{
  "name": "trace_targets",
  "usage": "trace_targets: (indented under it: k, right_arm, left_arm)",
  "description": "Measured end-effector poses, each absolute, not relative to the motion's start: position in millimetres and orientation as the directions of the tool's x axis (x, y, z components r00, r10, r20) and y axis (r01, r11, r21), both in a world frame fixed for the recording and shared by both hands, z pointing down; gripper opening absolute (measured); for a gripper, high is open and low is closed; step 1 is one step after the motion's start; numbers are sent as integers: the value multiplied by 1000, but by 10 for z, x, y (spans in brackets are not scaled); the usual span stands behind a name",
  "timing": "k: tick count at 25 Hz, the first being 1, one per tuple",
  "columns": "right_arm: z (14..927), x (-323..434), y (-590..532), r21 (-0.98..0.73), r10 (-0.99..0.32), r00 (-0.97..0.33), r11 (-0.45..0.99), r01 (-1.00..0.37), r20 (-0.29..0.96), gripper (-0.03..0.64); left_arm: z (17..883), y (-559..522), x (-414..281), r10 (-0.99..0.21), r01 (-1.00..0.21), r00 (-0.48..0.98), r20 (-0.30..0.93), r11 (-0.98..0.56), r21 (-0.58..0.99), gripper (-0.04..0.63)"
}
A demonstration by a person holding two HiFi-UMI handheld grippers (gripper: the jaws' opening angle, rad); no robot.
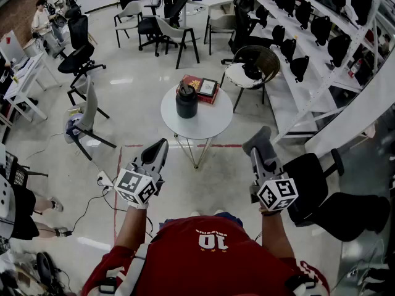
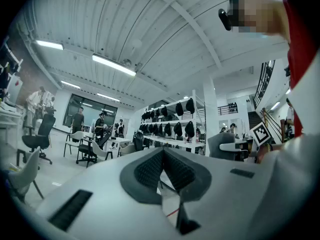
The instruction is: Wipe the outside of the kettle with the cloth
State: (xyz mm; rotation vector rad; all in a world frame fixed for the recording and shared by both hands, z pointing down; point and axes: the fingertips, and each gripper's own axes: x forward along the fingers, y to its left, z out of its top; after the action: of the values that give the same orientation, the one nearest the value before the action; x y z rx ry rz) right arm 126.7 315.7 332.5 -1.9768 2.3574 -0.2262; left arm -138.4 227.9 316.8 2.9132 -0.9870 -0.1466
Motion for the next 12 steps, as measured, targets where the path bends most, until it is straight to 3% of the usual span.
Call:
trace_targets:
  k: [12]
  right_arm:
    - [3314, 1210, 3132, -136, -981, -187, 178, -975, 57, 43]
  left_arm:
    - [3145, 2272, -1322, -589, -583, 804, -79, -807, 92, 8]
